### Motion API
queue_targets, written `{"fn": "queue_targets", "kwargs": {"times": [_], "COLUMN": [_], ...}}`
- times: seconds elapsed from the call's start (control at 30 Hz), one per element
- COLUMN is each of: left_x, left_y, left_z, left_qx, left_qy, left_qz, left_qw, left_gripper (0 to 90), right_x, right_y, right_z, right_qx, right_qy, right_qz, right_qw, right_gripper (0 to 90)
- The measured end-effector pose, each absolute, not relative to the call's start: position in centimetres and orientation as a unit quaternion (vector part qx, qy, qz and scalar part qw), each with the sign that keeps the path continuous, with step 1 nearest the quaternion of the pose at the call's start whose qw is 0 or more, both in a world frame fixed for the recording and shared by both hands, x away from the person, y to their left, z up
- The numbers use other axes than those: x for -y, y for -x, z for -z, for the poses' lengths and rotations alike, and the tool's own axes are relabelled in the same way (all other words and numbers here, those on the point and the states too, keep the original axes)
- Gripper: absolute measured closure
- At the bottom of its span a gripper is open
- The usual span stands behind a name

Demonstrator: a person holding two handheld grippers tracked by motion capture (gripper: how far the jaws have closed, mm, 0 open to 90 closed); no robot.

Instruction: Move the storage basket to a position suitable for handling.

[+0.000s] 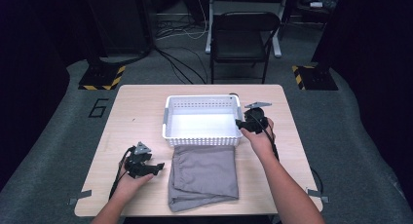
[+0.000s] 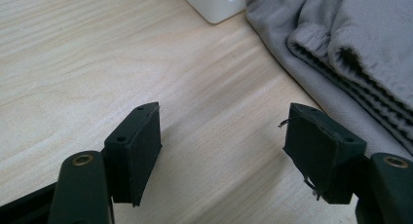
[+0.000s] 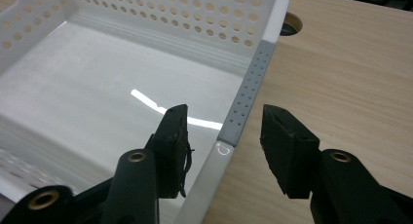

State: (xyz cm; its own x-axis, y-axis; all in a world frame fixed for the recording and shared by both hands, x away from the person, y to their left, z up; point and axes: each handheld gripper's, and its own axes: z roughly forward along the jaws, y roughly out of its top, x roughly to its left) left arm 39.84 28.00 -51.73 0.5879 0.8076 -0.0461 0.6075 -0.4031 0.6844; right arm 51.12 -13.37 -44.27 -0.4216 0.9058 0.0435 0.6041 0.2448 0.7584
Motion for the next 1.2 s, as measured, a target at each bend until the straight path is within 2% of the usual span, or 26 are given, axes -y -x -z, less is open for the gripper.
{"fn": "queue_targets", "kwargs": {"times": [0.27, 0.5, 0.73, 1.2], "left_x": [-27.8, -27.1, -26.5, -25.7], "left_y": [-39.6, -39.1, -38.8, -37.9], "left_z": [51.5, 51.3, 50.9, 50.2], "left_qx": [-0.425, -0.428, -0.419, -0.418], "left_qy": [-0.827, -0.816, -0.820, -0.817], "left_qz": [-0.138, -0.143, -0.141, -0.132], "left_qw": [0.340, 0.362, 0.364, 0.375], "left_gripper": [29.9, 30.8, 31.8, 31.0], "right_x": [14.1, 14.6, 15.4, 14.9], "right_y": [-49.6, -46.7, -43.0, -38.6], "right_z": [43.0, 42.1, 42.7, 43.8], "right_qx": [-0.768, -0.777, -0.776, -0.774], "right_qy": [-0.478, -0.458, -0.442, -0.428], "right_qz": [-0.369, -0.369, -0.381, -0.399], "right_qw": [0.214, 0.224, 0.238, 0.244], "right_gripper": [50.0, 48.3, 47.6, 47.5]}}
